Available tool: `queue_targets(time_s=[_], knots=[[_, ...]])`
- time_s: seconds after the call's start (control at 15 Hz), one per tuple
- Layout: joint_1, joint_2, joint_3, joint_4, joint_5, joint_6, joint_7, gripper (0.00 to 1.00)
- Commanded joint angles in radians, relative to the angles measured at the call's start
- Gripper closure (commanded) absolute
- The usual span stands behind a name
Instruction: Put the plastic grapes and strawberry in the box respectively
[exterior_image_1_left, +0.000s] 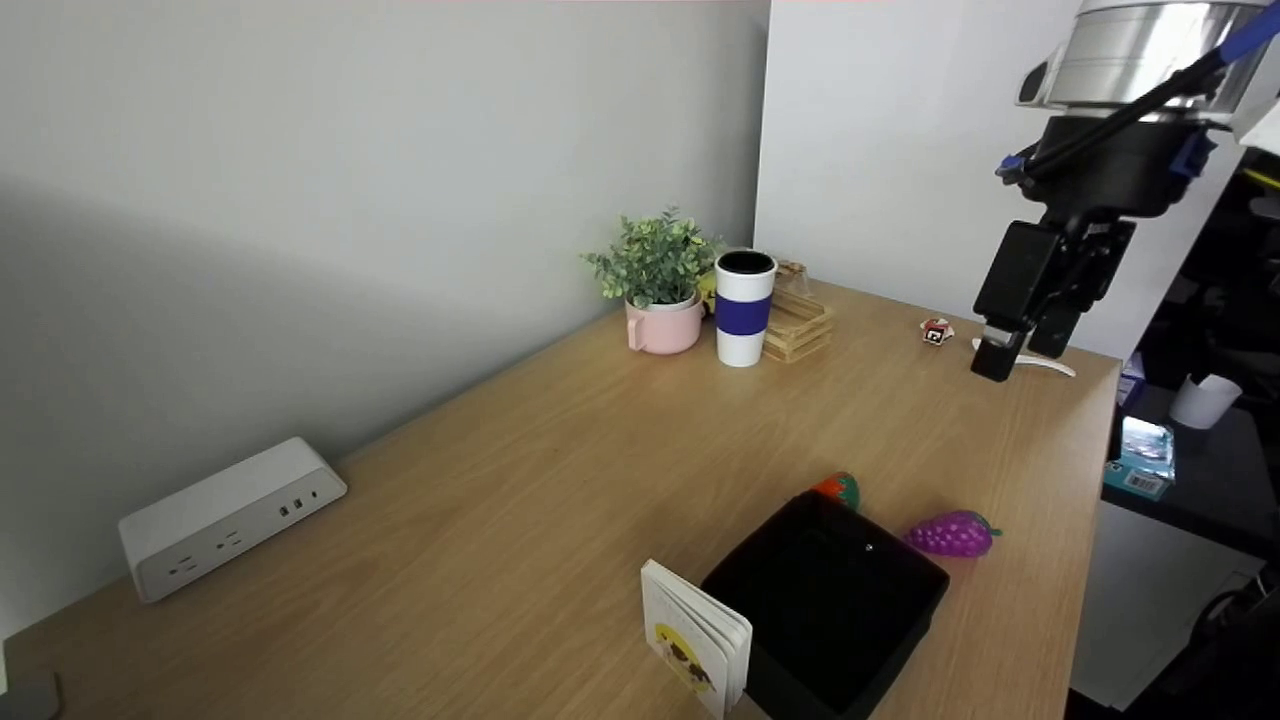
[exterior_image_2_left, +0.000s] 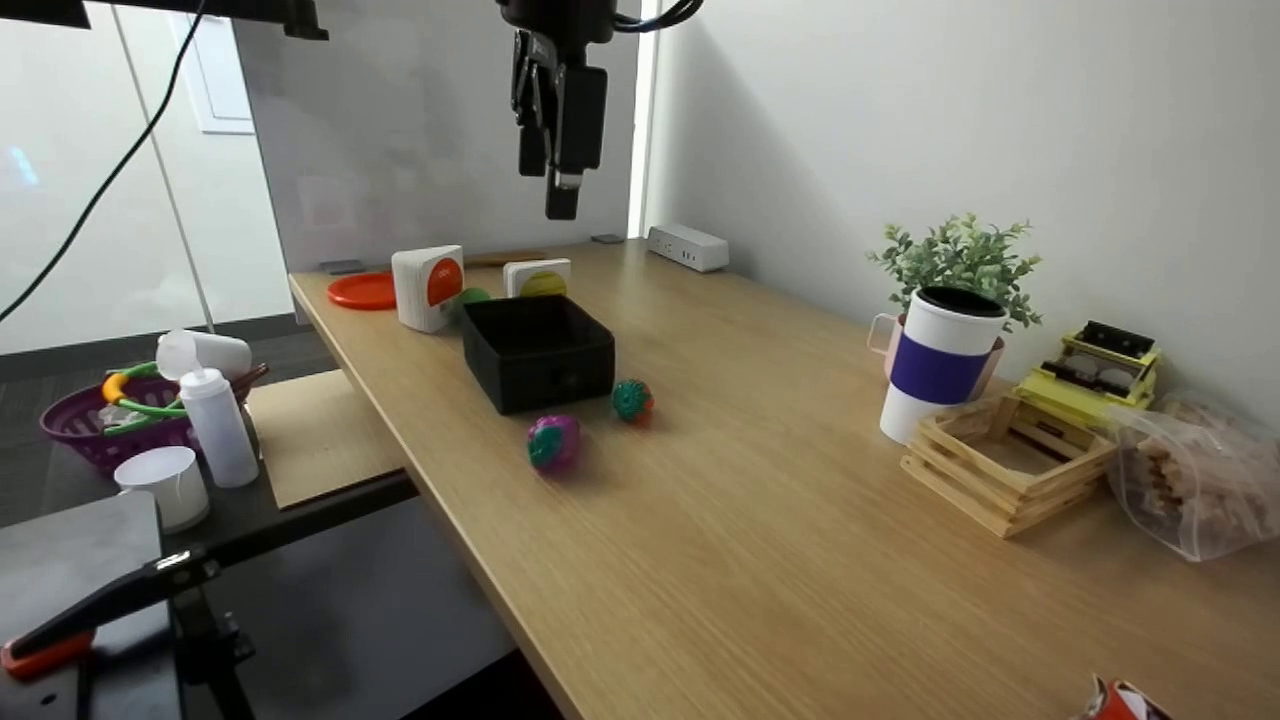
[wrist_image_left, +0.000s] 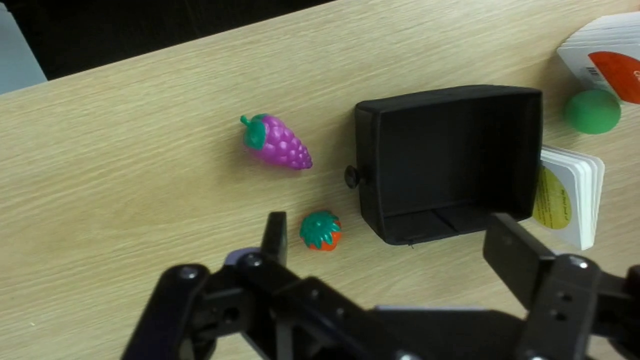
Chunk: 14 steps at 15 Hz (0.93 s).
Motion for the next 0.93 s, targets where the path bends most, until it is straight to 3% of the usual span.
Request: queue_targets(time_s=[0.0, 0.2, 0.47, 0.73, 0.8, 0.87], knots=[[-0.008, 0.043, -0.005, 0.020, 0.014, -0.006, -0.031, 0.00], [-0.007, 0.088, -0.020, 0.041, 0.046, -0.048, -0.103, 0.00], [-0.016, 0.181, -0.044, 0.092, 0.128, -0.175, -0.327, 0.00], [-0.030, 0.267, -0.047, 0.173, 0.085, -0.366, -0.439, 0.00], [-0.024, 0.213, -0.041, 0.103, 0.098, -0.268, -0.393, 0.00], [-0.027, 0.232, -0.040, 0.122, 0.096, -0.305, -0.408, 0.00]])
